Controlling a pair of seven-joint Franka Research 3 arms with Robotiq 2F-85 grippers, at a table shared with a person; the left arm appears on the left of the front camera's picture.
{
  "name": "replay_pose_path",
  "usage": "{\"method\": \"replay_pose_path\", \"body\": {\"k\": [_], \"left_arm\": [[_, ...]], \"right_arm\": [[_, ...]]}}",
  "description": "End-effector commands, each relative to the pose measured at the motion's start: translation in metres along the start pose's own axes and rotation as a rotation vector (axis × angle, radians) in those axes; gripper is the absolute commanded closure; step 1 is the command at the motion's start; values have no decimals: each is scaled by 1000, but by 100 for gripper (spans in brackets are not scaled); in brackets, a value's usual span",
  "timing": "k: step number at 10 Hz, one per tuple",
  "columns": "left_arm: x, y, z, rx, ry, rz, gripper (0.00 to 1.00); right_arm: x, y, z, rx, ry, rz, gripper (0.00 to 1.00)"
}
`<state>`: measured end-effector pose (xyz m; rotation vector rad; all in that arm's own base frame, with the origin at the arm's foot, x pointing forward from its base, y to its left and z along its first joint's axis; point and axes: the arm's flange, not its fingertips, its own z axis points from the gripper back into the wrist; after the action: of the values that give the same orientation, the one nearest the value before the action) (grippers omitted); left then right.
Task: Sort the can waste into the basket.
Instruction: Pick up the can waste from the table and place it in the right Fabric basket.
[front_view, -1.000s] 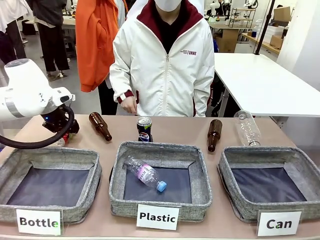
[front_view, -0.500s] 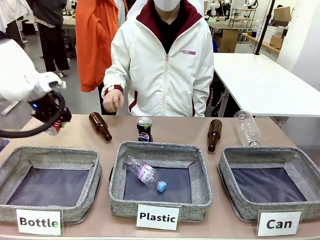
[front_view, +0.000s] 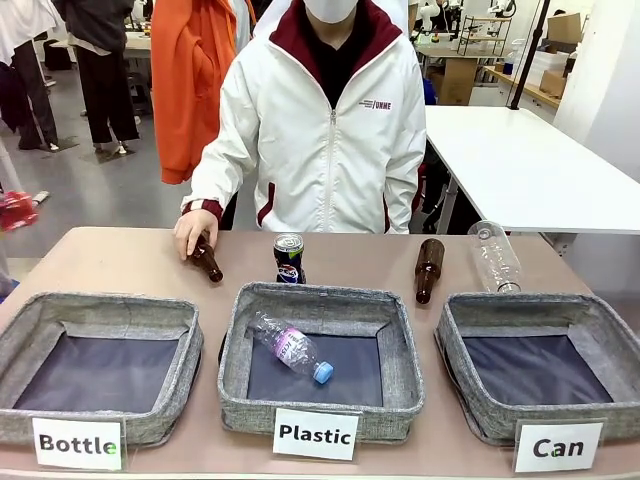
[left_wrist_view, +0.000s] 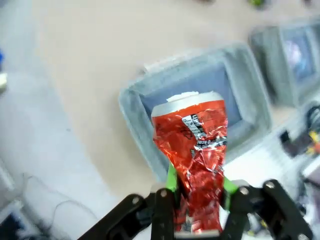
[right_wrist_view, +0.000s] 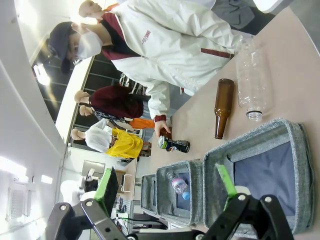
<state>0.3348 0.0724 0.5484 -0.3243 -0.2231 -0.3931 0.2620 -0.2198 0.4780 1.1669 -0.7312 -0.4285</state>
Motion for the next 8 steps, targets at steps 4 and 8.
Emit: {"method": "replay_pose_path", "body": {"k": [4, 8], "left_arm": [[-38, -3, 14, -12, -22, -110, 100], [-83, -2, 40, 88, -52, -227, 74]], "right_arm": [[3, 0, -1, 23, -14, 27, 0], [3, 0, -1, 23, -14, 27, 0]]}}
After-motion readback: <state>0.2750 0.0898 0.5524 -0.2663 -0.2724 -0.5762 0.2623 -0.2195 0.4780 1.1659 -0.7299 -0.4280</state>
